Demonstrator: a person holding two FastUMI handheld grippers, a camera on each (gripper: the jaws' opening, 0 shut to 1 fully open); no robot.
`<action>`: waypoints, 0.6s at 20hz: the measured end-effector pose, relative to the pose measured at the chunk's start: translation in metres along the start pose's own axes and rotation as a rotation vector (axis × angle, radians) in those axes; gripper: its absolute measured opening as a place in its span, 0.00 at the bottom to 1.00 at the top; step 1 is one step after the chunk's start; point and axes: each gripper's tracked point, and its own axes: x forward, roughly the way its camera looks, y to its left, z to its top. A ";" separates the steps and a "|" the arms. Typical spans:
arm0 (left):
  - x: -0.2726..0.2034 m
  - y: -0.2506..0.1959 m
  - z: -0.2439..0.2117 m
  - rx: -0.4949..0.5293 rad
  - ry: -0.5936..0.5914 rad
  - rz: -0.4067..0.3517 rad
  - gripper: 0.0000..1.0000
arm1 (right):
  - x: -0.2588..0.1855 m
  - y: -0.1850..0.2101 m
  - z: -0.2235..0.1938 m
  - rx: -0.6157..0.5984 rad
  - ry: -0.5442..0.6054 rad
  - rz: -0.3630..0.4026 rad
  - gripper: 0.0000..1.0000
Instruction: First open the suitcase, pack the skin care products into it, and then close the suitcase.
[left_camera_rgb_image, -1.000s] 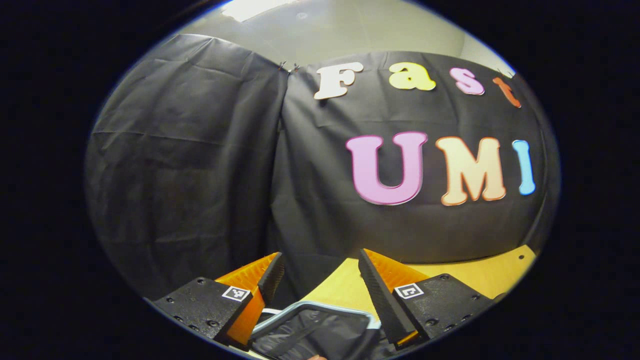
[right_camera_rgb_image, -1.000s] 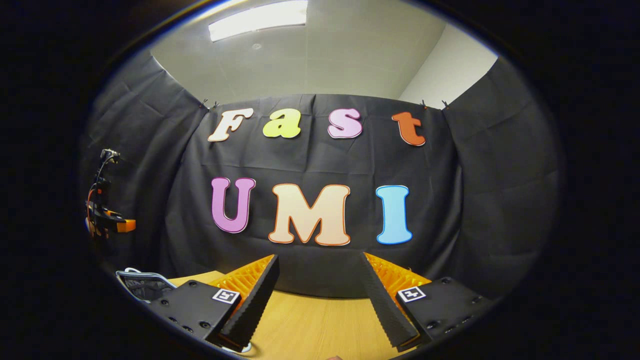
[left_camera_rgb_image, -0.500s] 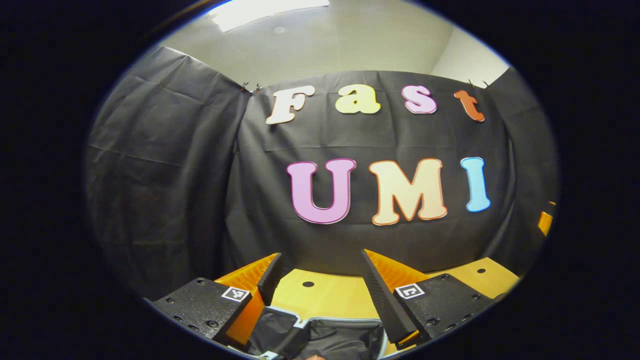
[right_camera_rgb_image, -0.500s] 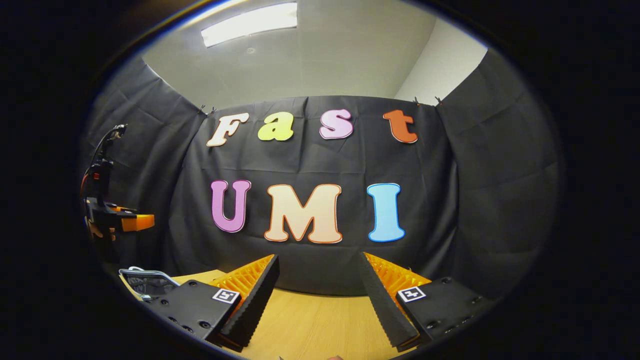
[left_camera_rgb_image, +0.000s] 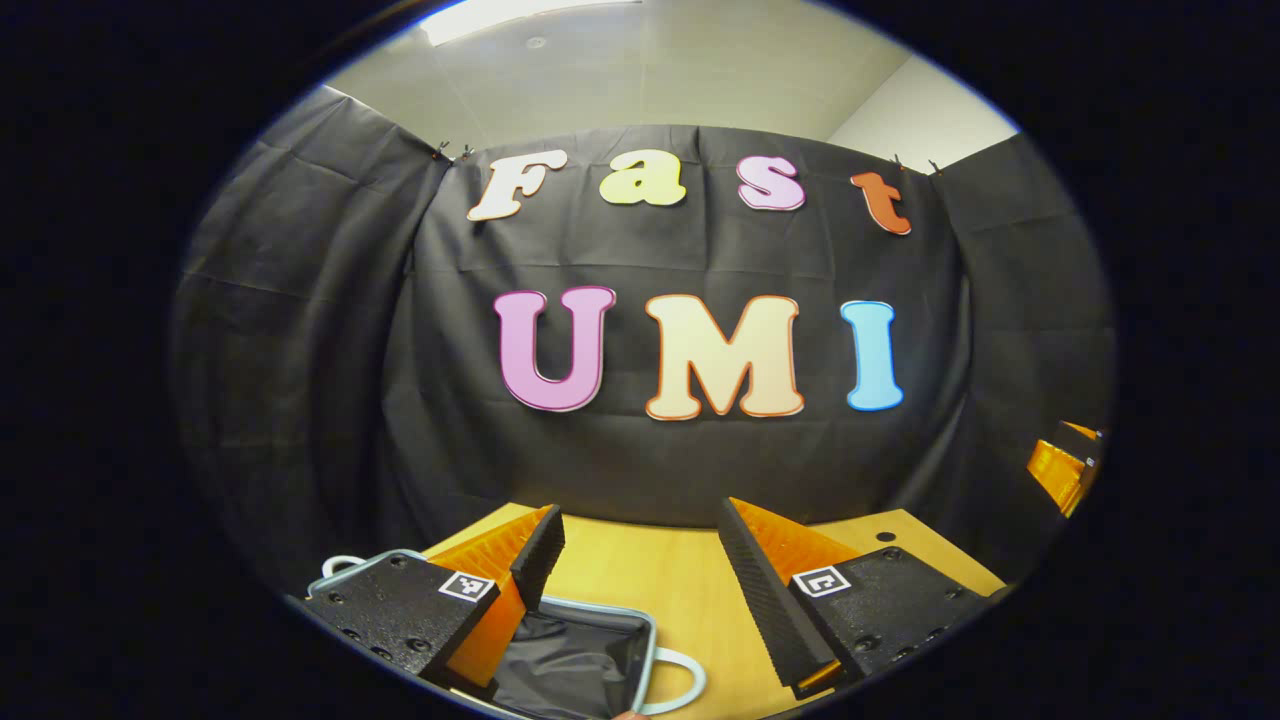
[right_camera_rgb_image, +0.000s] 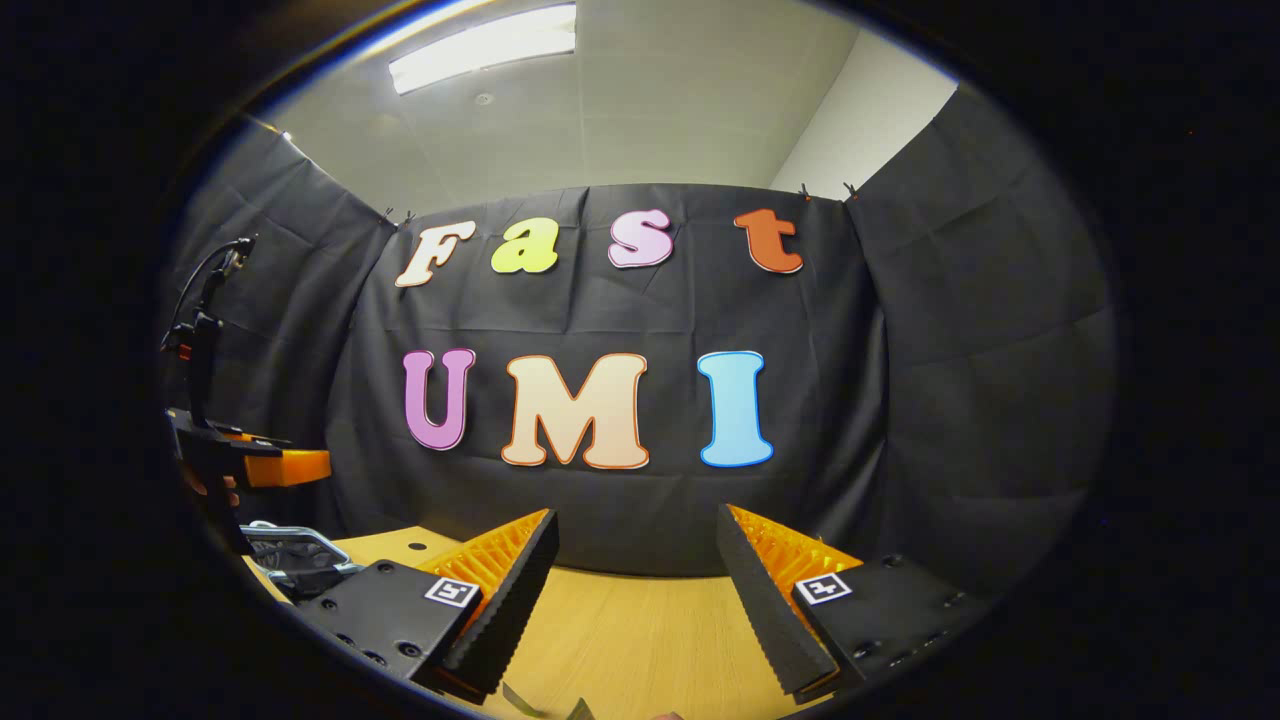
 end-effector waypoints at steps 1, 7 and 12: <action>-0.003 -0.013 -0.007 -0.004 0.009 -0.018 0.92 | -0.003 -0.005 -0.001 -0.005 0.001 0.000 0.98; -0.012 -0.075 -0.053 -0.003 0.079 -0.128 0.93 | -0.022 -0.019 -0.007 -0.010 0.010 -0.008 0.98; -0.025 -0.079 -0.088 0.002 0.162 -0.211 0.93 | -0.030 -0.028 -0.006 -0.052 0.012 -0.007 0.98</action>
